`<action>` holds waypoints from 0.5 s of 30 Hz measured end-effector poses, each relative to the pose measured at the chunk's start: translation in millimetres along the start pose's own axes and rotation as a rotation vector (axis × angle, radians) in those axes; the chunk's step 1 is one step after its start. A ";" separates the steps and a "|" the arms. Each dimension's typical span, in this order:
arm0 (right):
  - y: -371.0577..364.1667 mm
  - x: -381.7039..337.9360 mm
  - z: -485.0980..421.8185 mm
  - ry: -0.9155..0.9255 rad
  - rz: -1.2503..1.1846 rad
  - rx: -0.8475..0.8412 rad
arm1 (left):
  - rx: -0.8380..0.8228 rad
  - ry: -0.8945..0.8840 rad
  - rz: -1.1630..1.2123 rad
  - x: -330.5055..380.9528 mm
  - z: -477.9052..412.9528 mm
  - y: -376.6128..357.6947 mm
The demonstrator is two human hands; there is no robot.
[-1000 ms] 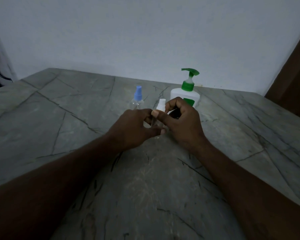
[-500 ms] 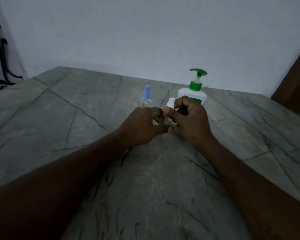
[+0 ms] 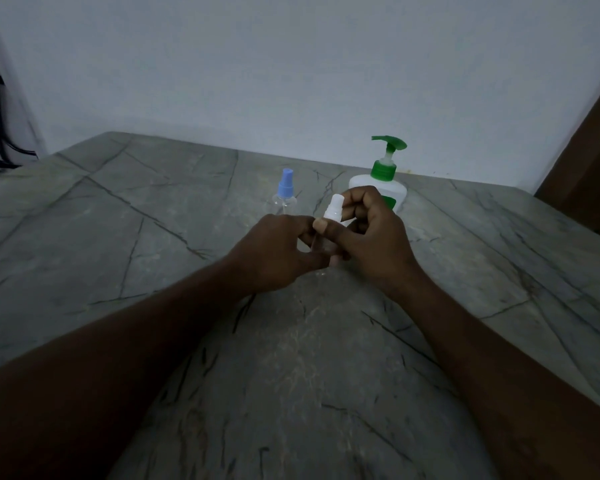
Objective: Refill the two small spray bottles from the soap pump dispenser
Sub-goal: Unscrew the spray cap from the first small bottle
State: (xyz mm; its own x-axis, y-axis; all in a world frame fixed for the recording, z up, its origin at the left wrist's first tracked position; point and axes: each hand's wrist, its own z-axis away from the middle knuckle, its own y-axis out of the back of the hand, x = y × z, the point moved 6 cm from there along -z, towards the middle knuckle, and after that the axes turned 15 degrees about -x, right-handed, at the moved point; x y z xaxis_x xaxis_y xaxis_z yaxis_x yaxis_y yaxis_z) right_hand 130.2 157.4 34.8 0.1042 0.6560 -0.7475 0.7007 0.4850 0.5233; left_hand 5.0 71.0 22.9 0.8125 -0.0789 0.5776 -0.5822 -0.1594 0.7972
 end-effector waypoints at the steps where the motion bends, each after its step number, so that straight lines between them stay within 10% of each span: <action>1: 0.5 2.5 -0.4 0.001 -0.047 -0.025 | 0.000 0.004 -0.004 -0.4 -0.2 0.2; 7: 4.3 5.5 1.4 0.038 -0.275 -0.131 | 0.004 0.026 -0.040 -4.2 -0.6 0.3; 15: 0.3 0.6 0.8 0.042 0.003 0.038 | 0.014 -0.027 -0.053 -0.5 0.1 -0.6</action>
State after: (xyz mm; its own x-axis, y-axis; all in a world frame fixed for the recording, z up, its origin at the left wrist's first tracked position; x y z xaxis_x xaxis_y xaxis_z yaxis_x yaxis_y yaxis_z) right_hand 131.0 157.5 34.2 0.0772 0.6814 -0.7279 0.7268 0.4613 0.5089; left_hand 5.0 71.0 22.1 0.8428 -0.0970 0.5294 -0.5380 -0.1781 0.8239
